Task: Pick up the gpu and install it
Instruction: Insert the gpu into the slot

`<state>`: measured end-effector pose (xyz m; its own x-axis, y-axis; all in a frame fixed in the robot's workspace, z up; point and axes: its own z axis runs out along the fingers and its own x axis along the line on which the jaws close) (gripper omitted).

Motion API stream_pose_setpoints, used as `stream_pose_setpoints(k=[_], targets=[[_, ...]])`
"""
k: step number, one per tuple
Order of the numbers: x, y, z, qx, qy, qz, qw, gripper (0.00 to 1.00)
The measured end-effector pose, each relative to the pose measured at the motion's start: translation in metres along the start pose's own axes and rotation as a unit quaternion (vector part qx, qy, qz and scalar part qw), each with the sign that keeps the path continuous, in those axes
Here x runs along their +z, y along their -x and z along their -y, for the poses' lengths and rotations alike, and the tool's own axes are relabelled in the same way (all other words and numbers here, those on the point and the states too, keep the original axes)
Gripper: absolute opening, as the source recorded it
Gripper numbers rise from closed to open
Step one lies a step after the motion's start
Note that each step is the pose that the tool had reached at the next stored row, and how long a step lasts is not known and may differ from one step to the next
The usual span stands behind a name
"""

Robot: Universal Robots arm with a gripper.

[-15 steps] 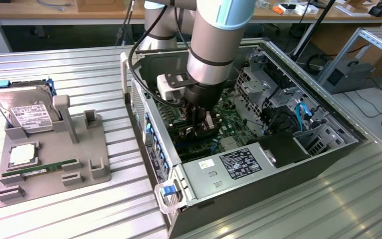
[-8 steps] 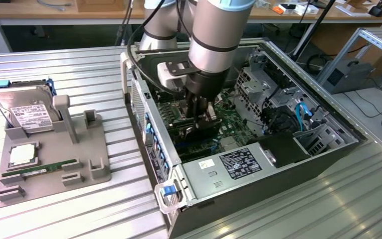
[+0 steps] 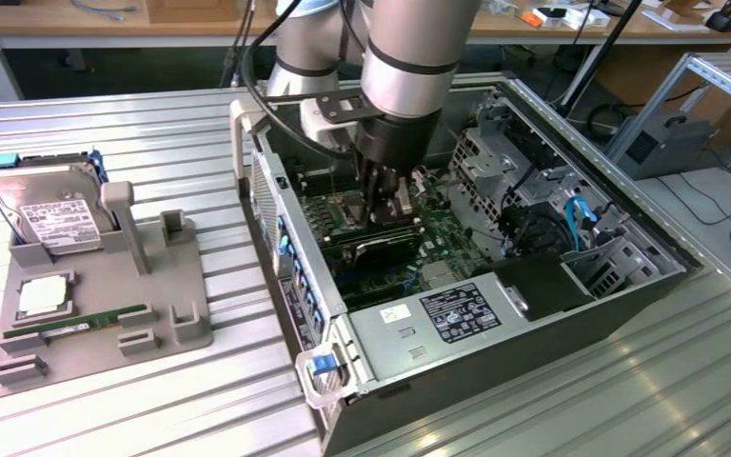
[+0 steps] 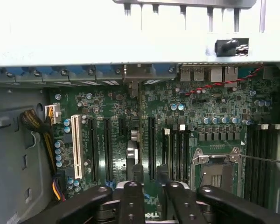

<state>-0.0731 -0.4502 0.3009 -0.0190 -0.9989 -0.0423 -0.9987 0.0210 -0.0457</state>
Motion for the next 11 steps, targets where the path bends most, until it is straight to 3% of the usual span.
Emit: stream_pose_setpoints(k=[1,3,4,5,7,11], targets=[[0.0,0.0,0.0005,0.0,0.0,0.0,1.0,0.2],[0.0002,0.0,0.0048,0.0,0.0008,0.0,1.0,0.11],[0.0005,0.0,0.0103,0.0,0.0024,0.0,1.0,0.11],[0.0009,0.001,0.0155,-0.001,0.0044,-0.0001,1.0,0.11],[0.0029,0.001,0.0367,0.0,0.0121,-0.0002,0.9999,0.11],[0.005,0.001,0.0654,0.0,0.0204,-0.0005,0.9998,0.11]])
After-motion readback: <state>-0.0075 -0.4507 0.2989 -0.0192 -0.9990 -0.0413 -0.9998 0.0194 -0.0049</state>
